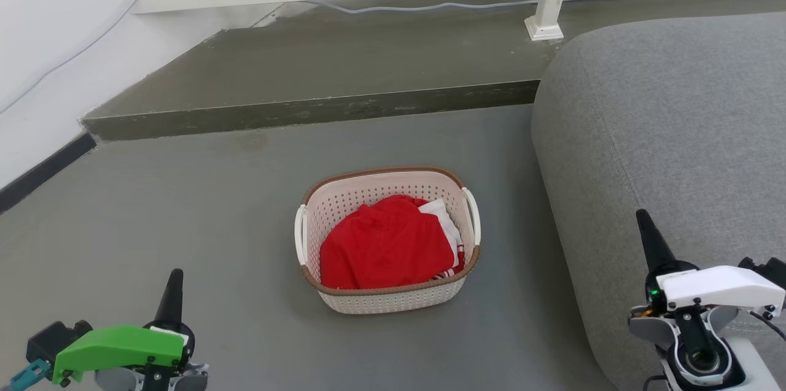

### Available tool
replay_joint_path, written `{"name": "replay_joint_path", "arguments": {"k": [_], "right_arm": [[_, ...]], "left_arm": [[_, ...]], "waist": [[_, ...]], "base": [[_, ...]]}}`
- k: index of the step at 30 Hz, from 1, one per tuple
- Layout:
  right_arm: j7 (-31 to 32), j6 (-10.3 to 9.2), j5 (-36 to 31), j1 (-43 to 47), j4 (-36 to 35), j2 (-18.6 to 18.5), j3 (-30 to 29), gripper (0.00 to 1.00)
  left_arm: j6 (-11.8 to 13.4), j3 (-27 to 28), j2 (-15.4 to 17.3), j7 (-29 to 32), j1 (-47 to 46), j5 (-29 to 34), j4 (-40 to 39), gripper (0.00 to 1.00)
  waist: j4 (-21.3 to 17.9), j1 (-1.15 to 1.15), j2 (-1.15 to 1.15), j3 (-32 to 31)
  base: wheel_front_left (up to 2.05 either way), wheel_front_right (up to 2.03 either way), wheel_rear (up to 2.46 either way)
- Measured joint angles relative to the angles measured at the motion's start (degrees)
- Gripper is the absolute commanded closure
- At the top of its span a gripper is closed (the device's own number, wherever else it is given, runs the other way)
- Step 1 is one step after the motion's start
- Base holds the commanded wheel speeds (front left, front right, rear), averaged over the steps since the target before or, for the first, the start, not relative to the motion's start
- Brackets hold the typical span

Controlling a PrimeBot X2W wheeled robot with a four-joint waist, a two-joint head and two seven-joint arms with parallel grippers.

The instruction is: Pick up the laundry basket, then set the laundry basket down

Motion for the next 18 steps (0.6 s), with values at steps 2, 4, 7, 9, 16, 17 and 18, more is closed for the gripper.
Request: {"name": "replay_joint_path", "arguments": {"k": [2, 4, 7, 9, 16, 17, 18], "right_arm": [[0.09, 0.29, 1.63, -0.12, 0.04, -0.04, -0.36, 1.0], [0.57, 0.49, 2.96, -0.12, 0.19, -0.08, -0.73, 1.0], [1.08, 1.0, 5.32, -0.14, 0.38, -0.14, -1.31, 1.0], [1.22, 1.02, 6.58, -0.28, 0.49, -0.19, -1.69, 1.0], [2.27, 2.19, 11.81, -0.68, 0.79, -0.43, -2.94, 1.0], [2.33, 2.21, 12.58, -0.7, 0.83, -0.46, -3.14, 1.0], [2.58, 2.48, 13.24, -0.73, 0.89, -0.49, -3.35, 1.0]], "left_arm": [[-0.4, 0.25, 0.0, 0.48, -0.09, -1.47, 0.01, 1.0], [-0.52, 0.46, 0.0, 0.85, -0.3, -2.94, 0.03, 1.0], [-1.0, 0.94, 0.0, 1.36, -0.6, -4.68, 0.05, 1.0], [-1.33, 1.29, -0.01, 1.76, -0.63, -6.33, 0.08, 1.0], [-2.03, 2.24, -0.01, 2.93, -1.18, -10.78, 0.13, 1.0], [-2.21, 2.36, -0.01, 3.03, -1.2, -11.34, 0.14, 1.0], [-2.46, 2.52, -0.01, 3.44, -1.21, -12.07, 0.14, 1.0]], "waist": [[0.0, 0.0, 0.0, -0.04], [-0.01, 0.0, 0.0, -0.08], [-0.01, 0.0, 0.0, -0.14], [-0.01, 0.0, 0.0, -0.17], [-0.03, 0.0, 0.0, -0.31], [-0.03, 0.0, 0.0, -0.33], [-0.03, 0.0, 0.0, -0.35]], "base": [[0.0, 0.0, 0.0], [0.0, 0.0, 0.0], [0.0, 0.0, 0.0], [0.0, 0.0, 0.0], [0.0, 0.0, 0.0], [0.0, 0.0, 0.0], [0.0, 0.0, 0.0]]}}
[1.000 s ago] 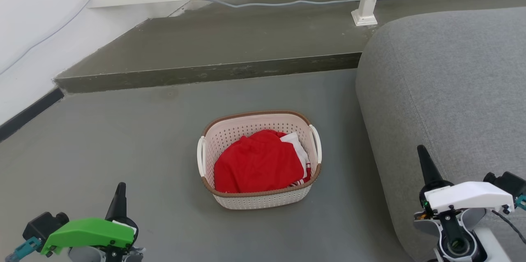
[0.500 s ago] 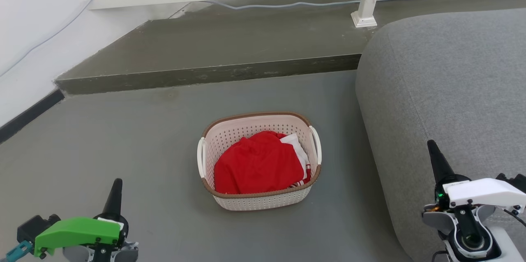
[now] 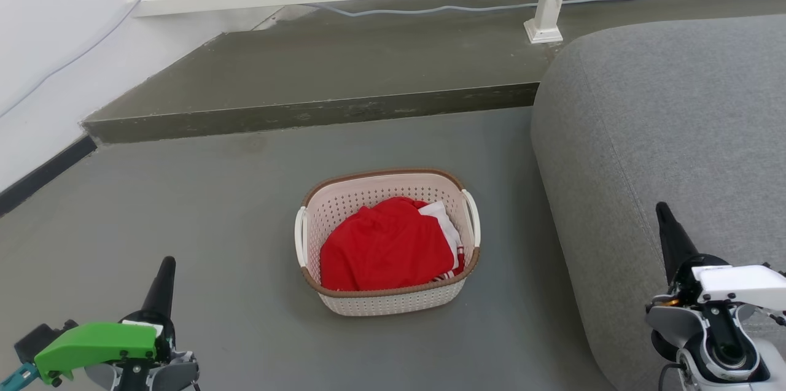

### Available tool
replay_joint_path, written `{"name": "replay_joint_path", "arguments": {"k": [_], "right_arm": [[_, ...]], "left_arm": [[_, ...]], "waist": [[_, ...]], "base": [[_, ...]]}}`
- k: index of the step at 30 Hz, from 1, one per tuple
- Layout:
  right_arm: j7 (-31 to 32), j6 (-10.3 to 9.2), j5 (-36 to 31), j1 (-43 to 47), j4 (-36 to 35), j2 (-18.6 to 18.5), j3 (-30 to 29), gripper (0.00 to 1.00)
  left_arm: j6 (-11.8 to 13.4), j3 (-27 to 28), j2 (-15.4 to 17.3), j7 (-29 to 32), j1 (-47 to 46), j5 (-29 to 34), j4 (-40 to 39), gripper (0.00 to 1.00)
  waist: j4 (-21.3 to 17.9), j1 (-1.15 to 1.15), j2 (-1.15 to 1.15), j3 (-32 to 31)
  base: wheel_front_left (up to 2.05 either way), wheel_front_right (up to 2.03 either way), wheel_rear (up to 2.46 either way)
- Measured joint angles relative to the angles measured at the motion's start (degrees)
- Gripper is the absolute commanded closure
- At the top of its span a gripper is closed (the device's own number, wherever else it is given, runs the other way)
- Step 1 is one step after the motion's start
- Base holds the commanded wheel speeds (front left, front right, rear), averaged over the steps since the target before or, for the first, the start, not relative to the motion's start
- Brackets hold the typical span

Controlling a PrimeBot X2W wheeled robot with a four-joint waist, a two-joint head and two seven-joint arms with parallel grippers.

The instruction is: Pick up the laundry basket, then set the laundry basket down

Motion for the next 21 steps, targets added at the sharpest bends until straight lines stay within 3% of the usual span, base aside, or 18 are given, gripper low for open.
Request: {"name": "replay_joint_path", "arguments": {"k": [12, 21], "right_arm": [[1.46, 1.54, 8.36, -0.69, 0.48, -0.46, -2.24, 1.0], [1.52, 1.6, 8.71, -1.08, 0.88, -0.48, -2.31, 1.0]], "left_arm": [[-1.47, 1.71, -0.03, 1.85, -0.96, -8.12, 0.09, 1.0], [-1.47, 1.78, -0.03, 1.85, -1.09, -8.23, 0.09, 1.0]], "waist": [[-0.02, 0.0, 0.0, -0.22], [-0.02, 0.0, 0.0, -0.22]], "base": [[0.0, 0.0, 0.0], [0.0, 0.0, 0.0]]}}
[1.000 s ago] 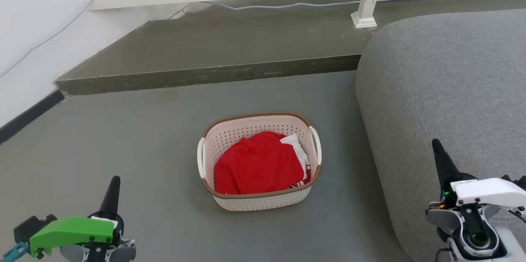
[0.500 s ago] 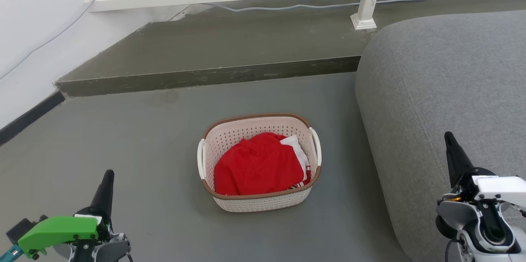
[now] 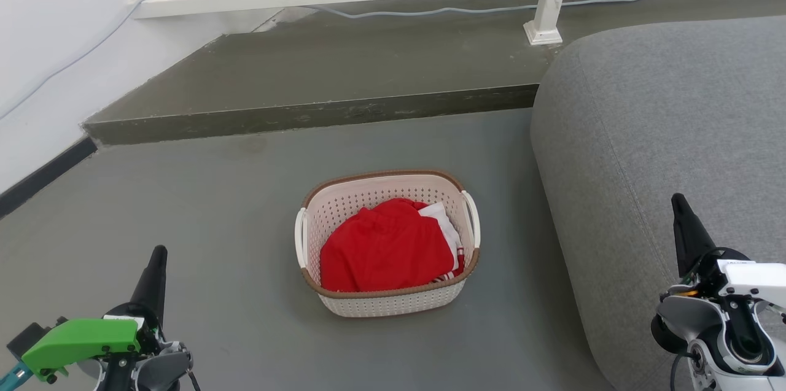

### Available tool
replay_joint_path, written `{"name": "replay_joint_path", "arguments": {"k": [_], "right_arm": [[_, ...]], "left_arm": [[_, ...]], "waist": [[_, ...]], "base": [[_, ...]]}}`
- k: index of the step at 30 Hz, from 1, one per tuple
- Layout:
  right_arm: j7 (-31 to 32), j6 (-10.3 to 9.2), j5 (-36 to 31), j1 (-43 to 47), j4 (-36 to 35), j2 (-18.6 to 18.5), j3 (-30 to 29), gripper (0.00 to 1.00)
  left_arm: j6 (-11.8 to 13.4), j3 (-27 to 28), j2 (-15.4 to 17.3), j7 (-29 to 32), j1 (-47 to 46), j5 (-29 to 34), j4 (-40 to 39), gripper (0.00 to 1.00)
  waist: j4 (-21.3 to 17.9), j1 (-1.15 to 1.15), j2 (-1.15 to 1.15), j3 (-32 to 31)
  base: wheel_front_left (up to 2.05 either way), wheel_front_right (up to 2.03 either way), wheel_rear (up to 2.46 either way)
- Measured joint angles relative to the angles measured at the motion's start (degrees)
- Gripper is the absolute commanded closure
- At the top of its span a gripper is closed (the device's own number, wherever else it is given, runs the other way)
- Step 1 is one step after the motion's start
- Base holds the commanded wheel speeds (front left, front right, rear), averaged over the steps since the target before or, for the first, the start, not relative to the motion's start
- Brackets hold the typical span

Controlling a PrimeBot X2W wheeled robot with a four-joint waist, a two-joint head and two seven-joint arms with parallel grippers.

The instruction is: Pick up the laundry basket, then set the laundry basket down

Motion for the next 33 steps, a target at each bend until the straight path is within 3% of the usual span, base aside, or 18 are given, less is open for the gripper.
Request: {"name": "replay_joint_path", "arguments": {"k": [33], "right_arm": [[0.42, 0.43, -0.01, -0.59, 0.93, 0.01, -0.18, 1.0]], "left_arm": [[0.0, 0.08, -0.01, 0.01, 0.0, 0.0, 0.0, 1.0]], "waist": [[-0.02, 0.0, 0.0, -0.02]], "base": [[0.0, 0.0, 0.0]]}}
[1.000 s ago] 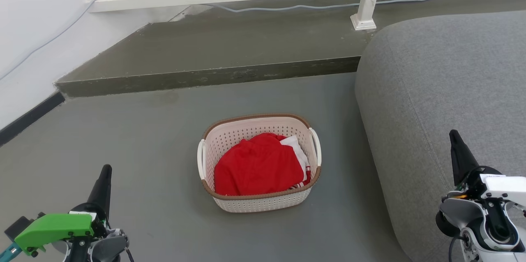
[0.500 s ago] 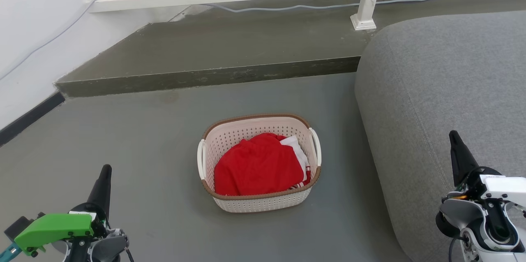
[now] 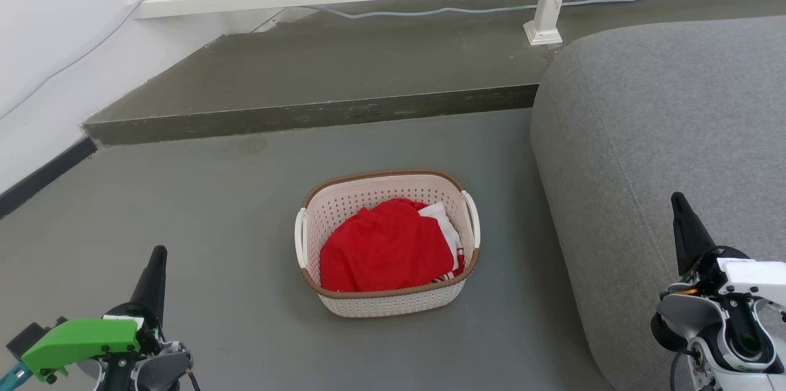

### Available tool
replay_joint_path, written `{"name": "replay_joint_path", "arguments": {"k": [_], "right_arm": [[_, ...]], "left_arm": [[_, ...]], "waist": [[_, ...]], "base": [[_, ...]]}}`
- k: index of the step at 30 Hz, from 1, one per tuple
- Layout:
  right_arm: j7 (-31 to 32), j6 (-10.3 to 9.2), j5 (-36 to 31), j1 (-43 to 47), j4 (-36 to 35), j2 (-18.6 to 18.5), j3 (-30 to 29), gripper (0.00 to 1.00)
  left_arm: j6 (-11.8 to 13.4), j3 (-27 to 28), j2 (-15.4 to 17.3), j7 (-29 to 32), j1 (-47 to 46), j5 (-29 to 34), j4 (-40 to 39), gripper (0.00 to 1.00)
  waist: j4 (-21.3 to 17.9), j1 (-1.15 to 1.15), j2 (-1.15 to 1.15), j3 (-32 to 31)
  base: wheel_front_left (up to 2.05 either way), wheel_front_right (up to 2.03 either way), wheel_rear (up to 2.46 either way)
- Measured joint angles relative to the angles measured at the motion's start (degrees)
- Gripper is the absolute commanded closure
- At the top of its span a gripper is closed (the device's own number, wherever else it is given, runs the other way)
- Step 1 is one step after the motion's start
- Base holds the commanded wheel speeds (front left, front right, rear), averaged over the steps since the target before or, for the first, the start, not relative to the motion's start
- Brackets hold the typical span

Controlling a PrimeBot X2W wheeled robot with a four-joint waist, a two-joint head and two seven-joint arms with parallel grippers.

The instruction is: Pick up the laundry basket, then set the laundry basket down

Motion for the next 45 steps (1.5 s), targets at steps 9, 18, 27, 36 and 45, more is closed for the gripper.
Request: {"name": "replay_joint_path", "arguments": {"k": [9, 18, 27, 36, 45], "right_arm": [[0.01, 0.01, 0.0, -0.01, 0.09, 0.0, -0.07, 1.0], [0.01, 0.01, 0.0, -0.03, 0.23, 0.01, -0.12, 1.0], [0.01, 0.02, 0.0, -0.04, 0.32, 0.03, -0.16, 1.0], [0.02, 0.02, 0.0, -0.05, 0.37, 0.04, -0.24, 1.0], [0.03, 0.02, 0.0, -0.06, 0.44, 0.07, -0.32, 1.0]], "left_arm": [[0.0, 0.01, -0.01, 0.15, 0.0, 0.0, 0.0, 1.0], [0.0, 0.03, -0.01, 0.15, 0.0, -0.01, 0.0, 1.0], [0.0, 0.04, -0.01, 0.16, 0.0, 0.0, -0.01, 1.0], [0.0, 0.05, -0.01, 0.16, 0.0, 0.0, -0.01, 1.0], [0.0, 0.07, -0.01, 0.16, 0.0, 0.0, -0.01, 1.0]], "waist": [[0.0, 0.0, 0.0, 0.0], [0.0, 0.0, 0.0, -0.01], [-0.01, 0.0, 0.0, -0.01], [-0.01, 0.0, 0.0, -0.01], [-0.01, 0.0, 0.0, -0.01]], "base": [[0.0, 0.0, 0.0], [0.0, 0.0, 0.0], [0.0, 0.0, 0.0], [0.0, 0.0, 0.0], [0.0, 0.0, 0.0]]}}
